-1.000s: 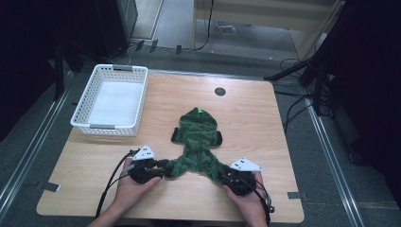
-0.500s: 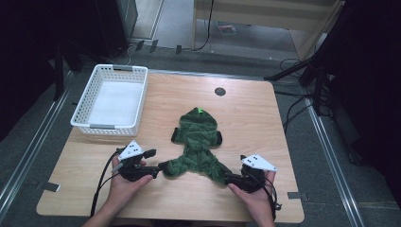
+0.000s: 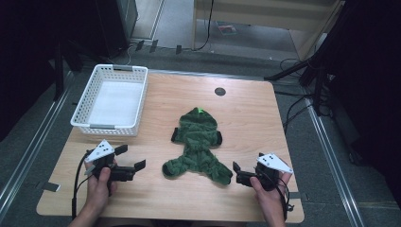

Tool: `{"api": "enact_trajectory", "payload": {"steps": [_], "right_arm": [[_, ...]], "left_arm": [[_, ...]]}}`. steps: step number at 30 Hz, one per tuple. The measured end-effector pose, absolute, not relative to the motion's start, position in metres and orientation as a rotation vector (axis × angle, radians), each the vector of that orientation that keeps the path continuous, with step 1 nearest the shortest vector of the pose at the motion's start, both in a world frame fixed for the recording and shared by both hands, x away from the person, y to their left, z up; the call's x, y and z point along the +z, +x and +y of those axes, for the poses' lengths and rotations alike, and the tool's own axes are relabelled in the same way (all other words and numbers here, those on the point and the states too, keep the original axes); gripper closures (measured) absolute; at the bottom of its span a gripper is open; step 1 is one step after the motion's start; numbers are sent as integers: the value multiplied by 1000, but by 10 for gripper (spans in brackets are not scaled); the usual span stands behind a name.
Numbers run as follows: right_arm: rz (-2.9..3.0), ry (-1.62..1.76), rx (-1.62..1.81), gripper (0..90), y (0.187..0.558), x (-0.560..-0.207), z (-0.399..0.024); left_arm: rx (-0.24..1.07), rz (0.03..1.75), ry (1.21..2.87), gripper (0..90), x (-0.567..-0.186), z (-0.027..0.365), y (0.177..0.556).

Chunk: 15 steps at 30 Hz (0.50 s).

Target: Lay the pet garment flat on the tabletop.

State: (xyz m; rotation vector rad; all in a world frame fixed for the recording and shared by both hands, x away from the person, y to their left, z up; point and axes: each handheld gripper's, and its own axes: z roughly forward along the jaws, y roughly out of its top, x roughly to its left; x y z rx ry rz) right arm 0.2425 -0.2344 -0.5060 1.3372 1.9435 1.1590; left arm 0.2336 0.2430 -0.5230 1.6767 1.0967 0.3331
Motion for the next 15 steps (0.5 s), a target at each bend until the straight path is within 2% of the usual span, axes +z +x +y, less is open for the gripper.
{"api": "enact_trajectory", "payload": {"steps": [15], "right_arm": [[1840,1440,1118,0,247,-511,-279]], "left_arm": [[441,1239,1618,0,-529,312,220]]}}
